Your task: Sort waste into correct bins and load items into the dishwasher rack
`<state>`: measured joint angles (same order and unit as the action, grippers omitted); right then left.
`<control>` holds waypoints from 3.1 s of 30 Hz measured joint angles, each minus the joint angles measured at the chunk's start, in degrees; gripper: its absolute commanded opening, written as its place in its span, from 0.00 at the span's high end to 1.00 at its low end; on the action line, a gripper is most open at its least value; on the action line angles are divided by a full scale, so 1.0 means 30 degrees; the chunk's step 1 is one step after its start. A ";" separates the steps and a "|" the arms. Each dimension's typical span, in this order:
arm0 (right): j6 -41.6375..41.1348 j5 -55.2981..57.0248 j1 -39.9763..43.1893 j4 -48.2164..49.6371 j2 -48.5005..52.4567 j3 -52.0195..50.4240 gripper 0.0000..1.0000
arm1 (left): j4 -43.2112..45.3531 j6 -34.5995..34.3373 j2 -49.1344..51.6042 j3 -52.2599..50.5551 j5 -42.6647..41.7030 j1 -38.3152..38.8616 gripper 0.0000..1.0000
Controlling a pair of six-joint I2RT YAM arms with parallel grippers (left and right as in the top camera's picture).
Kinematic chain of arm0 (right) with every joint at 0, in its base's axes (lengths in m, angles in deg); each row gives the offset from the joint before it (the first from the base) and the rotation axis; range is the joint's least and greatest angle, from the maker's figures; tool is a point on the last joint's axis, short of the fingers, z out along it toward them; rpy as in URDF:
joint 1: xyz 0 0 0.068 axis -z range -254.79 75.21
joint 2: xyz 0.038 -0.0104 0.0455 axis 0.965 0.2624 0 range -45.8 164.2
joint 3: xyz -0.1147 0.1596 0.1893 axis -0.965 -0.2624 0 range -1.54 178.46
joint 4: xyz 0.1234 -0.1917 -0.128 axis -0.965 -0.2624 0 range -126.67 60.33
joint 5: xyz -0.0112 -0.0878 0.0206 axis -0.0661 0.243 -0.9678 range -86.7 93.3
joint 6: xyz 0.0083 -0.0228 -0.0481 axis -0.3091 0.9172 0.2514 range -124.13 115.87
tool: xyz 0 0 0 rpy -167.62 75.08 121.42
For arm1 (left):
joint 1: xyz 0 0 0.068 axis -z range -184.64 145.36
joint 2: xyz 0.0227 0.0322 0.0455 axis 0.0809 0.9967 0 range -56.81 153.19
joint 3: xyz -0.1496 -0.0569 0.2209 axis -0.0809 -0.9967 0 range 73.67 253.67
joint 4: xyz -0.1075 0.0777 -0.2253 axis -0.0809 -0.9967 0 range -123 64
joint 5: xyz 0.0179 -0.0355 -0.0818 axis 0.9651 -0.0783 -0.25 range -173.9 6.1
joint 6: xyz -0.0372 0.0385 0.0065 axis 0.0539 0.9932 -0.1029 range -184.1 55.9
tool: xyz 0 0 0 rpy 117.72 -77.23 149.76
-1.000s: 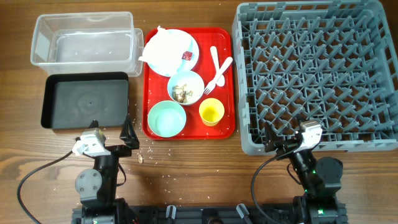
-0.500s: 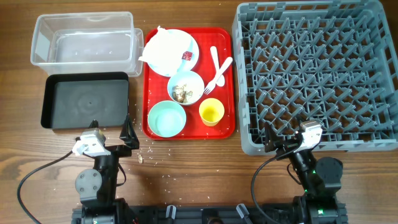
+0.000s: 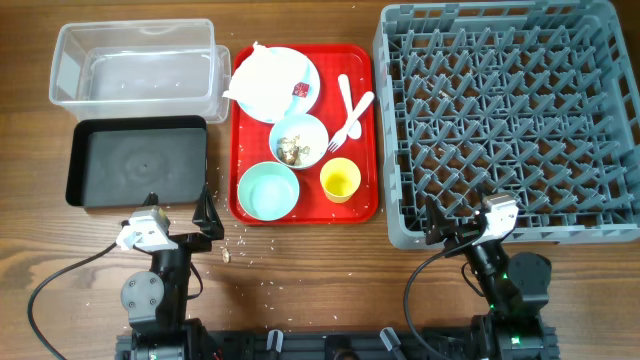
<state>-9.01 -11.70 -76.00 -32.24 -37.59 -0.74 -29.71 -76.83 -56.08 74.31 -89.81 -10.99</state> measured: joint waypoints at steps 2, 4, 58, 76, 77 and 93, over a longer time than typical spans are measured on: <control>0.0000 0.0000 0.0000 0.0000 0.0000 0.0000 0.00 | 0.0007 0.0000 0.0000 0.0000 -0.0007 0.0000 0.00; 0.0000 0.0000 0.0000 0.0000 0.0000 0.0000 0.00 | 0.0000 0.0000 0.0000 0.0000 0.0000 0.0000 0.00; 0.4663 -0.6564 -0.0015 -1.2925 1.8608 1.9853 0.00 | -1.9438 0.4350 3.3878 3.4949 -0.5479 0.3840 0.00; 0.1392 -0.5770 -0.0015 -1.3019 1.8782 1.9897 0.00 | -1.4739 0.7366 4.2388 3.8410 -0.2062 0.5865 0.00; 0.1180 -0.5574 -0.0015 -1.3238 1.8826 1.9897 0.00 | -1.4520 0.7380 4.2869 3.8410 -0.1953 0.5865 0.00; 0.0765 -0.4903 -0.0015 -1.4426 1.9839 1.9897 0.00 | -1.3850 0.7380 4.6053 3.8410 -0.1734 0.6761 0.00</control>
<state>-6.72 -26.41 -76.04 -75.52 21.93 58.95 -71.26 -54.69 82.08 189.54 -95.02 9.30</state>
